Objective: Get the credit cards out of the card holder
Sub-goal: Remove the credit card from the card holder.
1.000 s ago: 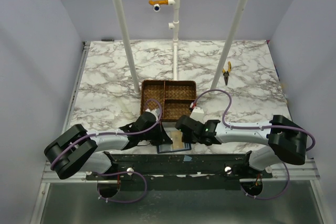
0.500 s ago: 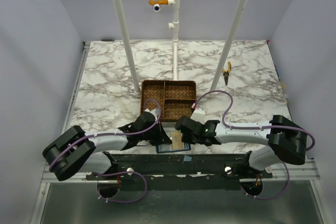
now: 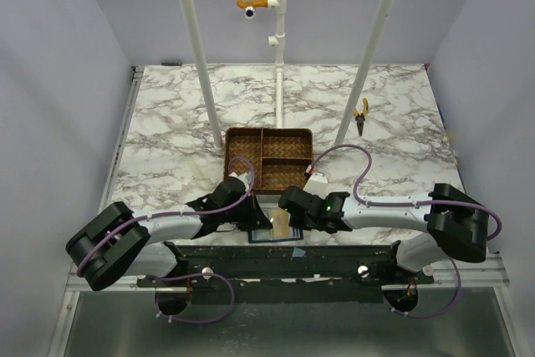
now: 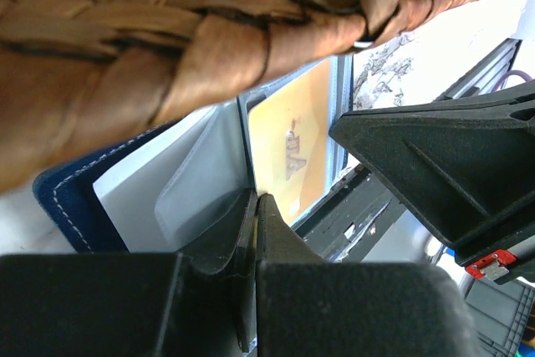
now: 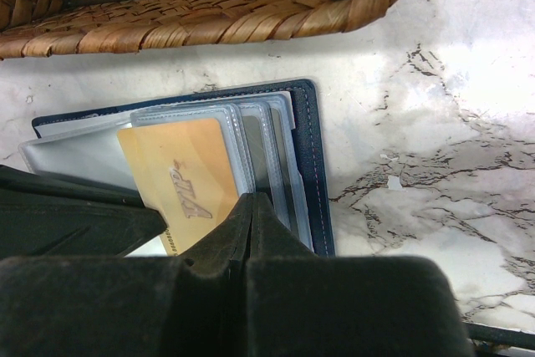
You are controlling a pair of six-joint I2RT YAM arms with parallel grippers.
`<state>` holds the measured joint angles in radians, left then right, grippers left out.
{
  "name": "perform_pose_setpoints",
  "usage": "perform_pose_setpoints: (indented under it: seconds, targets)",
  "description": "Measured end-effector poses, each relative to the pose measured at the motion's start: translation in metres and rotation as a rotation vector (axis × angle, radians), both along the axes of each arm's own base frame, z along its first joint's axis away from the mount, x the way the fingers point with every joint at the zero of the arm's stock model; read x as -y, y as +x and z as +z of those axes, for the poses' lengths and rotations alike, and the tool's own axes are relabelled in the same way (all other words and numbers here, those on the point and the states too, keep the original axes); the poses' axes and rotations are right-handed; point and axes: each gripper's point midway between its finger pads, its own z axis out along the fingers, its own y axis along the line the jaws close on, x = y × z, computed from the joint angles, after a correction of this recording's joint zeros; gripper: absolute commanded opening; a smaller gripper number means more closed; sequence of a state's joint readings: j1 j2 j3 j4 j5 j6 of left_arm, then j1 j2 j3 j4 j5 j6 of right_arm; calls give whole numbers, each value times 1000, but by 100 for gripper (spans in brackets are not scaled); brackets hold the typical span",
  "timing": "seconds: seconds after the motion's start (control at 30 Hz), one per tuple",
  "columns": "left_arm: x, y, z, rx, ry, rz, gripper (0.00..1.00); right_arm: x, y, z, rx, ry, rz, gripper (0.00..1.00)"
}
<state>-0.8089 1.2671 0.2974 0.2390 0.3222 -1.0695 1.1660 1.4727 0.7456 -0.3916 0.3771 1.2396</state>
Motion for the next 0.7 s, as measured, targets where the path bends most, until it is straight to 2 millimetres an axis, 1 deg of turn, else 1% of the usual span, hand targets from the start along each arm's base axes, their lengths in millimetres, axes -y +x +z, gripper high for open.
perform_pose_setpoints:
  seconds: [0.43,0.7]
  targets:
    - [-6,-1,-2,2,25,-12,0,0,0,0,0,0,-2,1]
    - [-11,-2,1,21,35,-22,0,0,0,0,1,0,-2,1]
